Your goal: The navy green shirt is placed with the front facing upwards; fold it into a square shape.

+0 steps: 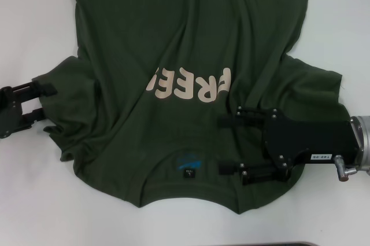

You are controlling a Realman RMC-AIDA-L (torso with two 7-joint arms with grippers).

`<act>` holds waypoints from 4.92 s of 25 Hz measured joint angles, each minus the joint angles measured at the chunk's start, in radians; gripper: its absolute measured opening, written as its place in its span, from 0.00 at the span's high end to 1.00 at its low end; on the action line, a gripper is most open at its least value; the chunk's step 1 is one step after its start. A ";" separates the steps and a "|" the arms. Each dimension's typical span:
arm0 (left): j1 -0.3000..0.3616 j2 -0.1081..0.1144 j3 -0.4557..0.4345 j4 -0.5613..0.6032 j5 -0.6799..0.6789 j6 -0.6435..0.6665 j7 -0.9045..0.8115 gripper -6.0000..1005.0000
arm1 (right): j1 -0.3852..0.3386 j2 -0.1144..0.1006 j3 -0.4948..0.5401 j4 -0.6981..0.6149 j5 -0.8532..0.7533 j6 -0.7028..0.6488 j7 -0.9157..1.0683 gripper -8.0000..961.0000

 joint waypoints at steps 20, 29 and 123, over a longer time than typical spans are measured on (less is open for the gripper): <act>-0.009 -0.003 0.003 -0.023 0.016 -0.001 -0.002 0.25 | -0.003 0.000 0.000 0.007 0.000 -0.004 0.011 0.06; -0.021 -0.003 0.054 -0.020 0.028 -0.039 -0.005 0.36 | -0.003 0.000 0.000 0.007 -0.001 -0.004 0.031 0.06; -0.131 0.085 -0.052 0.068 -0.048 0.098 -0.047 0.97 | 0.008 0.002 0.002 0.001 0.002 0.006 0.038 0.06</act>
